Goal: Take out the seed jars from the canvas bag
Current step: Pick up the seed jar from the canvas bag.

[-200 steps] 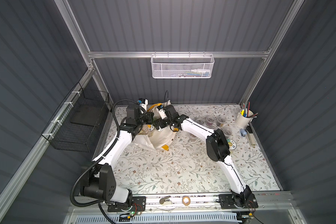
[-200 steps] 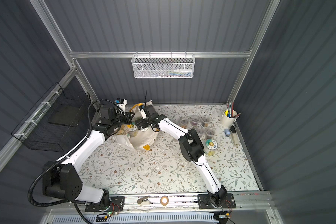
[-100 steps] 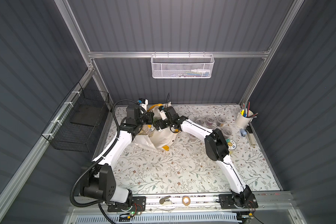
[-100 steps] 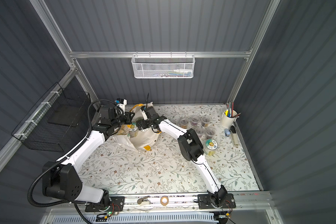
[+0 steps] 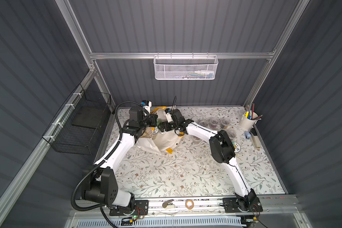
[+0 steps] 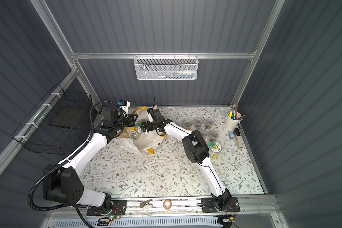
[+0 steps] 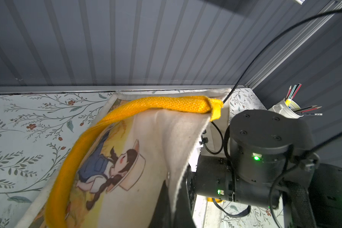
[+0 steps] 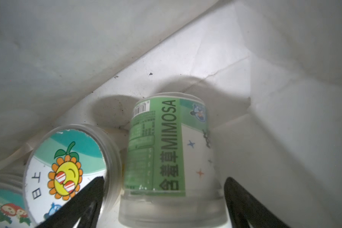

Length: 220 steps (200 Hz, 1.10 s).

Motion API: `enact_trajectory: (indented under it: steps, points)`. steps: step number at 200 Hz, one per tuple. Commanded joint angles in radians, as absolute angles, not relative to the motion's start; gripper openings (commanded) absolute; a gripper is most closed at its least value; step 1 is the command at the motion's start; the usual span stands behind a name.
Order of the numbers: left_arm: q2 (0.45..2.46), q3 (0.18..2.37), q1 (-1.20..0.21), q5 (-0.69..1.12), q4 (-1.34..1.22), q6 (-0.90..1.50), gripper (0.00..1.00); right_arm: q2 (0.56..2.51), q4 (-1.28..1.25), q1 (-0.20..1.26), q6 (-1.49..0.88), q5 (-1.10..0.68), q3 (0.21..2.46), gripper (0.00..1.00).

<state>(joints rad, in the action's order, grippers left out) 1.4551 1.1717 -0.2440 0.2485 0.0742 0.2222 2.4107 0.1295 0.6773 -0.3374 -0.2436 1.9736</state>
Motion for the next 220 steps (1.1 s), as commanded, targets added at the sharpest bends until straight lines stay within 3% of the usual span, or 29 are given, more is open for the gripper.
enact_trajectory:
  steps: [1, 160, 220]
  points:
    - [1.419, 1.168, -0.247, 0.26, 0.064, 0.23, 0.0, 2.389, 0.126, 0.648, -0.386, -0.258, 1.925, 0.94]
    - [1.42, 1.168, -0.247, 0.258, 0.064, 0.232, 0.0, 2.51, 0.289, 0.684, -0.313, -0.216, 2.059, 0.97]
    - [1.419, 1.166, -0.247, 0.258, 0.061, 0.235, 0.0, 2.534, 0.287, 0.689, -0.321, -0.252, 2.068, 0.92]
